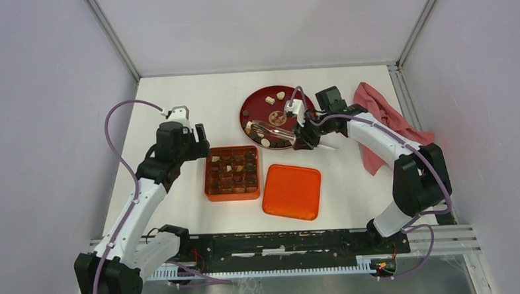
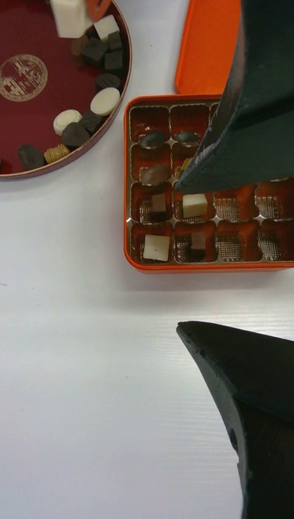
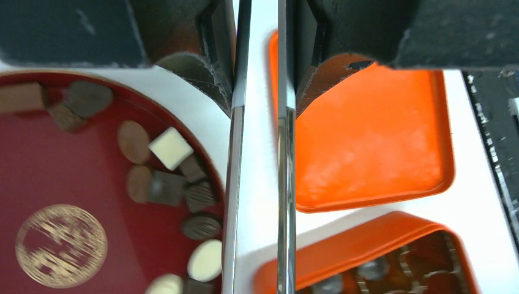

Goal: Pack the chocolate
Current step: Pick up the packing box from the center of the board, then place the packing box at the center of the board.

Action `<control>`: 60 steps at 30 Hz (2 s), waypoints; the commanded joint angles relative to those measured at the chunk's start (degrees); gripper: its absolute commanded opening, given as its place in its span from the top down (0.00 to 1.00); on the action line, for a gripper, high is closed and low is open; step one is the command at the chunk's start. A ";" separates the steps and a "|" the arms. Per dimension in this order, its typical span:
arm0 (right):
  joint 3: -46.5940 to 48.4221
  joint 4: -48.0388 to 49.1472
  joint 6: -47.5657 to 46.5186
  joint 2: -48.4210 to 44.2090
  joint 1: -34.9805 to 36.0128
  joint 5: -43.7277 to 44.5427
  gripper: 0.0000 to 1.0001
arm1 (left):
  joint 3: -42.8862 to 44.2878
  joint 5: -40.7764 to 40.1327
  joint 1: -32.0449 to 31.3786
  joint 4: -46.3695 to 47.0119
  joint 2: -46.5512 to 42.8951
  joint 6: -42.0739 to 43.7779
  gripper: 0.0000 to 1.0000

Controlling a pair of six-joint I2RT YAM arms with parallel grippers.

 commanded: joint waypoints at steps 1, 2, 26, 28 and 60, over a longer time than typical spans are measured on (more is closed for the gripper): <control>-1.38 2.54 -3.58 -4.06 3.53 -6.29 1.00 | 0.37 -0.51 0.16 0.36 2.47 0.00 0.23; -1.38 2.36 -3.94 -4.36 4.10 -7.02 1.00 | 0.37 -0.98 0.16 0.13 3.20 -0.29 0.27; -2.00 0.46 -6.65 -5.60 5.51 -8.50 1.00 | 2.93 5.56 0.51 -3.98 24.40 -0.33 0.62; -2.00 0.46 -6.72 -5.65 5.49 -8.50 1.00 | 3.25 5.89 0.55 -4.25 25.48 -0.28 0.65; -0.40 -2.53 -8.12 -11.45 6.22 -16.49 1.00 | -1.51 3.87 -2.13 4.93 4.84 1.90 0.98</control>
